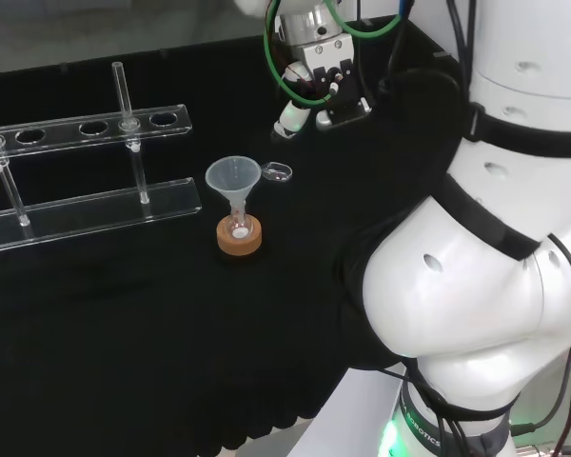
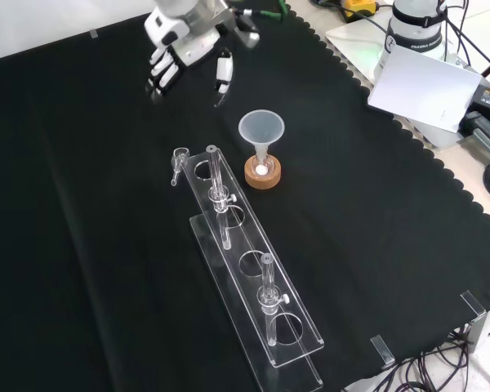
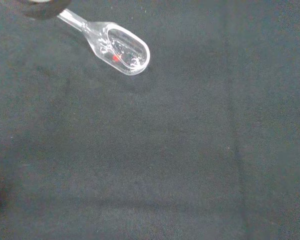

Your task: Remove the funnel from the round-bottom flask.

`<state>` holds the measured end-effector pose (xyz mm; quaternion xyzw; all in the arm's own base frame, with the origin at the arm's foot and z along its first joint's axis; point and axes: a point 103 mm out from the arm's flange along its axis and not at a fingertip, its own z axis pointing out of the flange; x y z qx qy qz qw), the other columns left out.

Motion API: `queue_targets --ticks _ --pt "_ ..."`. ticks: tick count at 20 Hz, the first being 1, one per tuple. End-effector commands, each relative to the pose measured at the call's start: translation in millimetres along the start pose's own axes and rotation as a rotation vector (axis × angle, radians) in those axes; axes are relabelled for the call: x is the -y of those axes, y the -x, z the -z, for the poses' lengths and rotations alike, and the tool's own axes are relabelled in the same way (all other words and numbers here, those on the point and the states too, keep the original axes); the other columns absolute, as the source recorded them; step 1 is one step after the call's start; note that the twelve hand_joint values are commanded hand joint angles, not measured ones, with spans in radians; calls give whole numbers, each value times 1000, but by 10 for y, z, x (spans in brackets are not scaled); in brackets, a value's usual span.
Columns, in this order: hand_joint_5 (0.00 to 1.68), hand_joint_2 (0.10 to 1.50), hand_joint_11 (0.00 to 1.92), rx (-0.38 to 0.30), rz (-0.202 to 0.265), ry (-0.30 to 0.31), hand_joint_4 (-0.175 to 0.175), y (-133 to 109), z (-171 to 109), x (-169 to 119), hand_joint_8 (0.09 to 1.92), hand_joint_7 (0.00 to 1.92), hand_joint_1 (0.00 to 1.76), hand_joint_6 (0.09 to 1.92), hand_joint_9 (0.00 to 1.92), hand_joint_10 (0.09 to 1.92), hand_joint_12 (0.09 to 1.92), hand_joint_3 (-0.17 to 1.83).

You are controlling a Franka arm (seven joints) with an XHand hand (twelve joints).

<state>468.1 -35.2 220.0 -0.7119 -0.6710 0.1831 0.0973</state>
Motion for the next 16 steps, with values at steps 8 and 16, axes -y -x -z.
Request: queue_targets --ticks 8,16 --pt "284 734 267 -29 1 40 -23 -44 191 671 646 82 648 87 619 87 1338 334" --pt "252 730 252 -39 54 5 -24 -387 378 1120 651 113 506 87 625 87 1366 323"
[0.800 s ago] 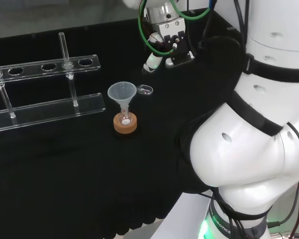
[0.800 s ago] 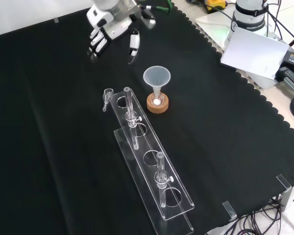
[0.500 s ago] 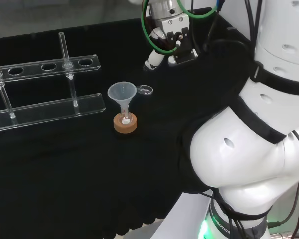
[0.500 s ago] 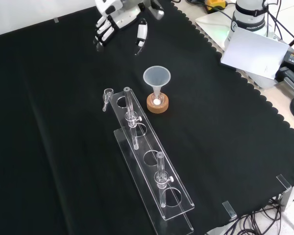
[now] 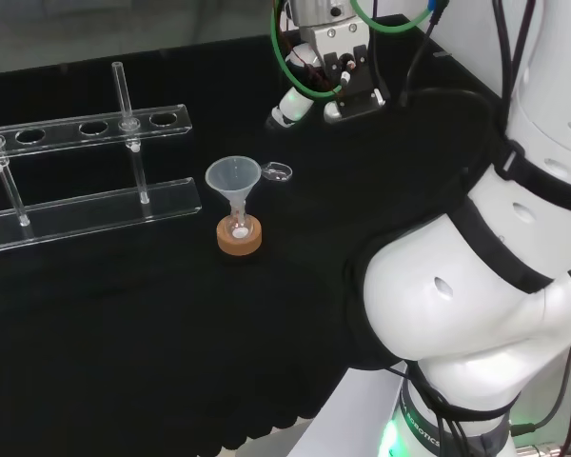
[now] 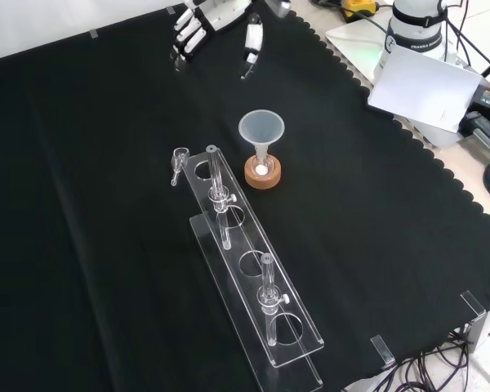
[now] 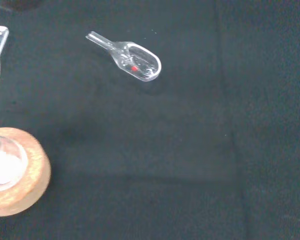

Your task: Remove the funnel from the round-bottom flask.

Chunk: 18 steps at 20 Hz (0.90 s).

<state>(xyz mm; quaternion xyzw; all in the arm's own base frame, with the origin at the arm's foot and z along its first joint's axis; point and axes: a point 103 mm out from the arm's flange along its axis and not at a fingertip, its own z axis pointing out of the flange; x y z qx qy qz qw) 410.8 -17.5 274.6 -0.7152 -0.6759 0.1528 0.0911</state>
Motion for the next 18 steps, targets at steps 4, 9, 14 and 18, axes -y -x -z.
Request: queue_targets --ticks 4,9,14,18 --pt "221 733 239 14 56 -104 -25 -515 109 483 652 74 429 87 552 181 1382 258" --pt "171 755 214 24 75 -128 -26 -732 73 547 652 5 377 87 280 690 1420 159" --pt "122 739 218 41 80 -151 -23 -848 30 528 533 0 331 87 184 784 1452 121" --pt "71 734 225 66 101 -171 -35 -963 -40 475 370 0 338 87 138 829 1473 98"
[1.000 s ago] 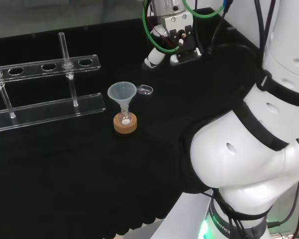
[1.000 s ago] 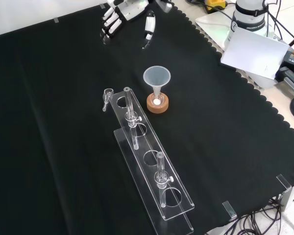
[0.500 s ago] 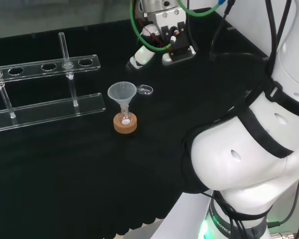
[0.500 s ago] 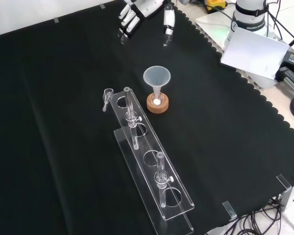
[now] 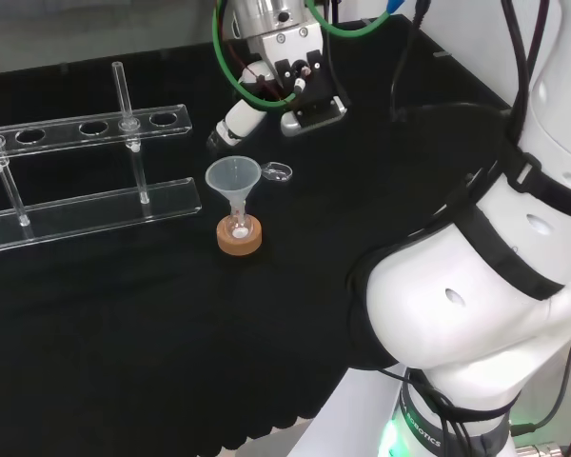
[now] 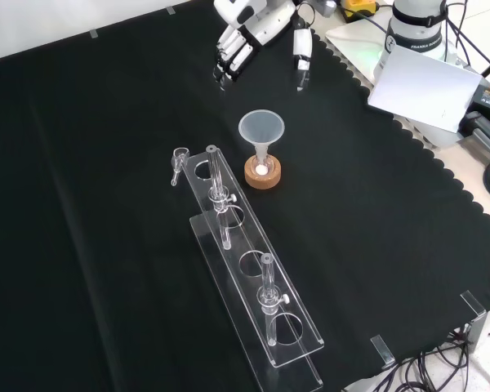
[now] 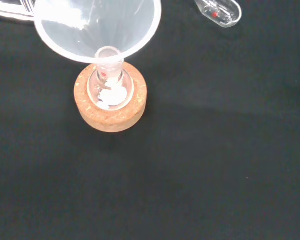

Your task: Remove the funnel from the round-bottom flask.

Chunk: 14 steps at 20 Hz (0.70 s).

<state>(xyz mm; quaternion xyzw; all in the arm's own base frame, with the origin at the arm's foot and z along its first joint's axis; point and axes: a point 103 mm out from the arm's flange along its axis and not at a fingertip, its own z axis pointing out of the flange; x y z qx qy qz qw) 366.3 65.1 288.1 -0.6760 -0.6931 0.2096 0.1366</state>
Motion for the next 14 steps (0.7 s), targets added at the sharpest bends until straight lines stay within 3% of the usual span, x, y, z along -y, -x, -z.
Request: queue_targets --ticks 1,6,14 --pt "66 732 226 39 25 -39 -36 -198 -86 -97 358 0 343 87 135 834 1476 96" --pt "4 739 241 66 35 -69 -44 -281 -172 -215 192 0 424 87 103 852 1473 84" --pt "0 745 241 107 57 -64 -46 -347 -290 -364 177 0 457 87 88 866 1476 78"
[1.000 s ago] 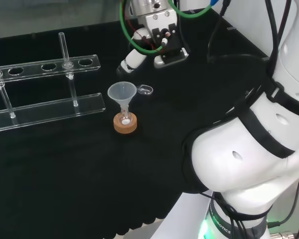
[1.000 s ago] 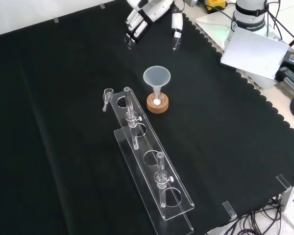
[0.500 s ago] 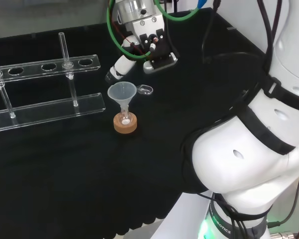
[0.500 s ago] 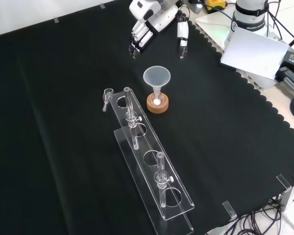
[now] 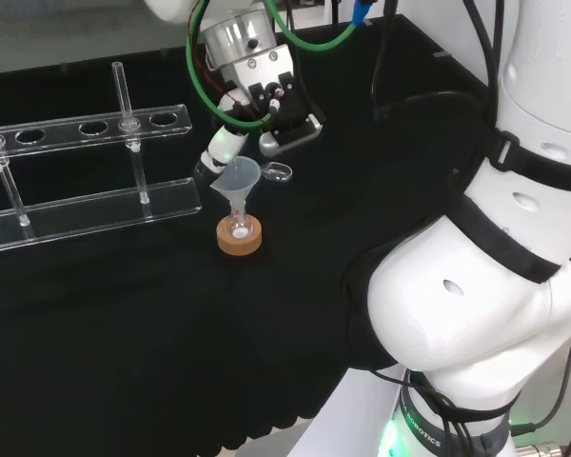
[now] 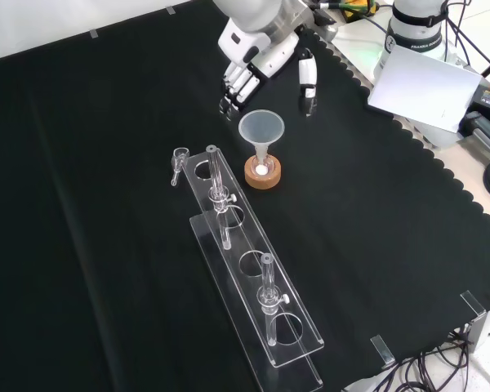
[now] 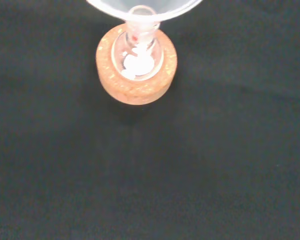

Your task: Remove the funnel from the round-bottom flask.

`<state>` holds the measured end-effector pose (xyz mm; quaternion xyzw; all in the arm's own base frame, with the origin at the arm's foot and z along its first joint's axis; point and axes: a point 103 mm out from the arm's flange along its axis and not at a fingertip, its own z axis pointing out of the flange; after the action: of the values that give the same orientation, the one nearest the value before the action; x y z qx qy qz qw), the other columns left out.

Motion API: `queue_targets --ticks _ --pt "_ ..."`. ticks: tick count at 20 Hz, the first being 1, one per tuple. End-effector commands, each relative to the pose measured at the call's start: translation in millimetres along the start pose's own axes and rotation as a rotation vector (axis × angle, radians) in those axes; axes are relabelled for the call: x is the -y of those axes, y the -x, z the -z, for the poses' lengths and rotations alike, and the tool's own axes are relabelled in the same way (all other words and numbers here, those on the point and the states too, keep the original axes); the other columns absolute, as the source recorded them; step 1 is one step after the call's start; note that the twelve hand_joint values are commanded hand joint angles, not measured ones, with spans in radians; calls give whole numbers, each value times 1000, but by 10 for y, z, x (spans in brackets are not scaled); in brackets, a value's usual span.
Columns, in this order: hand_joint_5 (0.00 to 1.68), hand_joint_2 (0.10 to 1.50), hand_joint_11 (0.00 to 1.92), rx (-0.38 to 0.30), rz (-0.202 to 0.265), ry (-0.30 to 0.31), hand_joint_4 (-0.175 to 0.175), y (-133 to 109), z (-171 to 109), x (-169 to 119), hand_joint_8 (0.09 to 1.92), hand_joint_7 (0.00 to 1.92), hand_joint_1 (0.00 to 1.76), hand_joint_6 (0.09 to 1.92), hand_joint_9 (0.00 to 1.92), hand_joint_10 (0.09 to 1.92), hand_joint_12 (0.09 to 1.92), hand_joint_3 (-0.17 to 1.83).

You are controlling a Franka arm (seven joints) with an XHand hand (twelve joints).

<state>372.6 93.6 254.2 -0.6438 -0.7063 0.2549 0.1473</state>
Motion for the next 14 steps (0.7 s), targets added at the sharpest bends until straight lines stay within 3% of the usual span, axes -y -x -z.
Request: queue_targets --ticks 1,7,14 --pt "0 746 240 50 3 15 -46 -41 -40 -162 187 0 460 87 89 869 1478 77" --pt "0 748 239 122 12 1 -36 -105 -98 -224 215 0 472 87 78 871 1480 73" --pt "0 747 235 141 17 21 -27 -104 -193 -286 212 0 480 87 51 869 1478 69"
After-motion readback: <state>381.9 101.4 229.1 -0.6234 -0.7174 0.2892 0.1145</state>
